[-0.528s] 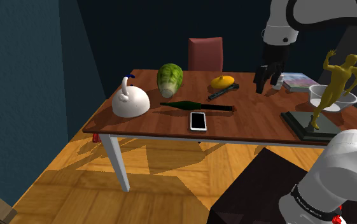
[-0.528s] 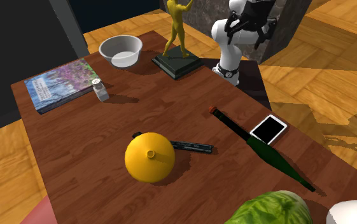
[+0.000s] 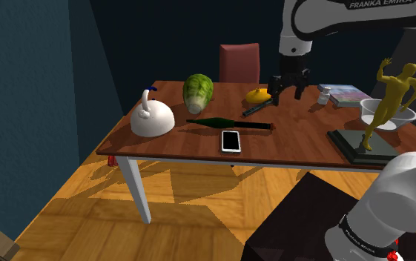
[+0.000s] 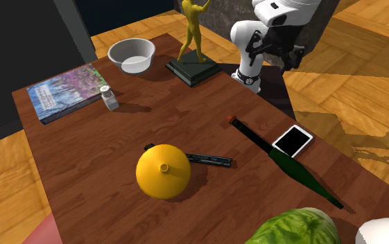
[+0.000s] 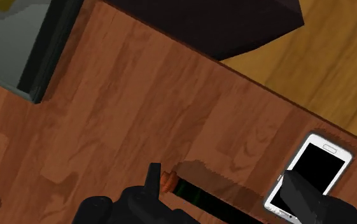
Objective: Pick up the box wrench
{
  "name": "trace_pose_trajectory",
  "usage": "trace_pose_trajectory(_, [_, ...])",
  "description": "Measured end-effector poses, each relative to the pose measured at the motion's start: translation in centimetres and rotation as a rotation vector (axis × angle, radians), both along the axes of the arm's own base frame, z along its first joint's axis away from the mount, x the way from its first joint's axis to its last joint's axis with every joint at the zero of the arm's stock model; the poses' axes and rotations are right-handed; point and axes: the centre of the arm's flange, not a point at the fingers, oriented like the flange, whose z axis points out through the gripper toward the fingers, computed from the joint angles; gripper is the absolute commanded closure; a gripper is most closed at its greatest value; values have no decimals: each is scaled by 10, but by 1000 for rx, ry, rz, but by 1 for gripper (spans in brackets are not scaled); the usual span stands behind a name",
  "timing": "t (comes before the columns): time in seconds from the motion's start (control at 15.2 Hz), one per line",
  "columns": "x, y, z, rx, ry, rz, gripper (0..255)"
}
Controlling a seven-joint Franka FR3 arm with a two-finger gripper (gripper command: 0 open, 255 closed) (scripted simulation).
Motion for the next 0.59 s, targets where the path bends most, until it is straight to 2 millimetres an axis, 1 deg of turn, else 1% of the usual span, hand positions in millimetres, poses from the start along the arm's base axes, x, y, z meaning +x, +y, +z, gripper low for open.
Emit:
trace_pose_trajectory(0.33, [60, -16, -25, 4, 15, -229, 0])
trace_pose_trajectory(0.4, [72, -21, -32, 5, 18, -275, 0])
trace_pose_trajectory(0.59, [111, -41, -43, 7, 26, -413, 0])
